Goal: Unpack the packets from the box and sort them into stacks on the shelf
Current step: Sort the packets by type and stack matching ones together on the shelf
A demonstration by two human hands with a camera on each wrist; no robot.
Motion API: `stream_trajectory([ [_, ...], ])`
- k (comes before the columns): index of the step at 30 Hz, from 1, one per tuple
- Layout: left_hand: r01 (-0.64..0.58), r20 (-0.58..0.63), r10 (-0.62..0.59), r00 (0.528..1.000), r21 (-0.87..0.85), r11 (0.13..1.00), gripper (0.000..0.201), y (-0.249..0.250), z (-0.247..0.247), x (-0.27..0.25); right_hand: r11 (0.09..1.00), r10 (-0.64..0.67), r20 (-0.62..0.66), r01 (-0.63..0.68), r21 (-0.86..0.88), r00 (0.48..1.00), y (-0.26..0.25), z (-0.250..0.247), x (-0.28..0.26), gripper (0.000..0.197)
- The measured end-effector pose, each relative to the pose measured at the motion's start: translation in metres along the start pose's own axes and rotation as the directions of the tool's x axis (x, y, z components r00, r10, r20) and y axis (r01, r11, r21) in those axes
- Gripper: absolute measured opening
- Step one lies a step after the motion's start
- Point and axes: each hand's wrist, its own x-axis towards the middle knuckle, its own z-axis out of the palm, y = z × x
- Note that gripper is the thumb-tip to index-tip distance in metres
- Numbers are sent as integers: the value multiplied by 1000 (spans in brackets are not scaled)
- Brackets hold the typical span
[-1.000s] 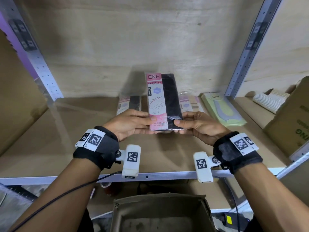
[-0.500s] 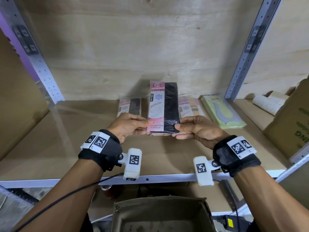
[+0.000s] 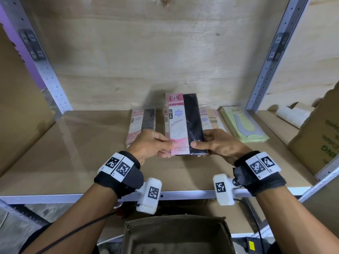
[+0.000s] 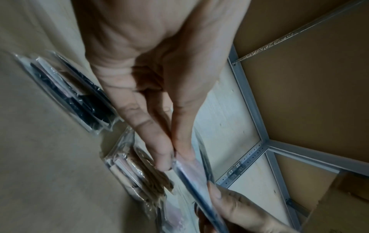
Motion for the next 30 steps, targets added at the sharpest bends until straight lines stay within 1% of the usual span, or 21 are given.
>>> stream_trajectory([
  [3,10,26,-11,1000,39,999,26,0,-1,-2,999,1,22,0,-32,1000,-3,1,-5,38],
  [8,33,107,-42,993,87,996,28,8,-19,-6,998,-21,61,17,63,998,-6,14,-9,37],
  [10,30,110,-39,993,86,996,25,12,-31,-5,997,-22,55,18,70,998,-10,22,-5,37],
  [12,27,71,-33,997,84,996,23,13,-42,-3,999,-37,18,36,28,999,-16,32,3,38],
  [15,34,-15,-33,999,80,996,26,9,-57,1,996,-66,-87,61,-61,994,-25,48,20,42],
  [18,47,-95,-39,995,86,995,24,4,-68,7,964,-105,-139,66,-259,985,-32,65,40,49],
  [20,48,-128,-36,991,86,995,25,3,-77,12,938,-125,-166,62,-340,978,-37,76,52,52],
  [22,45,-162,-31,986,84,995,24,1,-86,17,921,-143,-188,61,-386,972,-43,85,65,62],
  [25,31,-255,3,967,127,991,19,-1,-99,27,854,-174,-210,41,-519,962,-56,96,84,84],
  [27,25,-310,24,950,153,988,16,-3,-107,32,815,-192,-189,49,-578,963,-62,104,94,86],
  [30,45,-344,26,939,197,979,9,-7,-117,37,780,-175,-175,27,-626,969,-67,115,105,81],
])
